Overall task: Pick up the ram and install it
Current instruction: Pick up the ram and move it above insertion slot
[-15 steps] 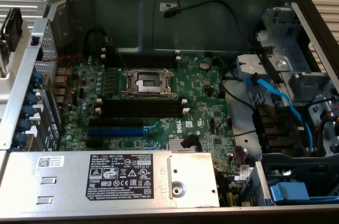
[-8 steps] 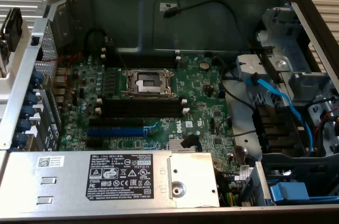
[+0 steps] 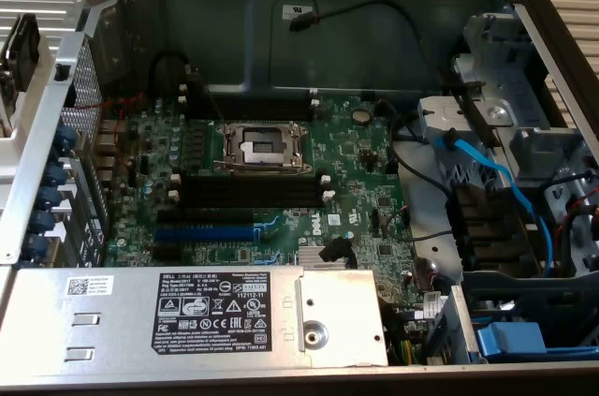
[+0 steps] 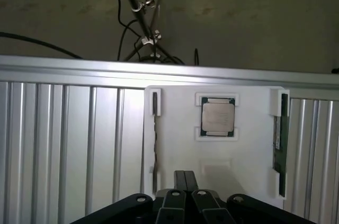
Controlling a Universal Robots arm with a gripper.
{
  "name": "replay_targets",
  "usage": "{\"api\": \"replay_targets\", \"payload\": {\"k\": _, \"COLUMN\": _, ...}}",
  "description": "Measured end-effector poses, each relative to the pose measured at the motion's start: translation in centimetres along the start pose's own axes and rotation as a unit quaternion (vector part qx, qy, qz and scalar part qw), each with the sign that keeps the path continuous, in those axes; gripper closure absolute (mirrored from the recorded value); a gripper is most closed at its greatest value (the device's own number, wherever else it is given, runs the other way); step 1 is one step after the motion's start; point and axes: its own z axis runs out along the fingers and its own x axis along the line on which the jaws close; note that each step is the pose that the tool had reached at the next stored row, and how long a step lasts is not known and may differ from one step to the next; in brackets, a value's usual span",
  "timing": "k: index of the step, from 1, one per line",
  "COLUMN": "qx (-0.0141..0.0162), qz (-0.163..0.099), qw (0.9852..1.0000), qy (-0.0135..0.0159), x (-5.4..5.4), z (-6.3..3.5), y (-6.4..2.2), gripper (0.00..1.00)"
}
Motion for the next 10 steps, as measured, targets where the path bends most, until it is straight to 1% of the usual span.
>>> {"api": "replay_targets", "payload": {"k": 4, "qx": 0.0001, "qz": 0.001, "qw": 1.0, "qy": -0.0004, "x": 0.1, "z": 0.72, "y": 0.02, "gripper": 0.9}}
{"api": "replay_targets", "payload": {"k": 10, "qx": 0.0001, "qz": 0.003, "qw": 1.0, "qy": -0.0017, "x": 0.2, "z": 1.81, "y": 0.04, "gripper": 0.9}}
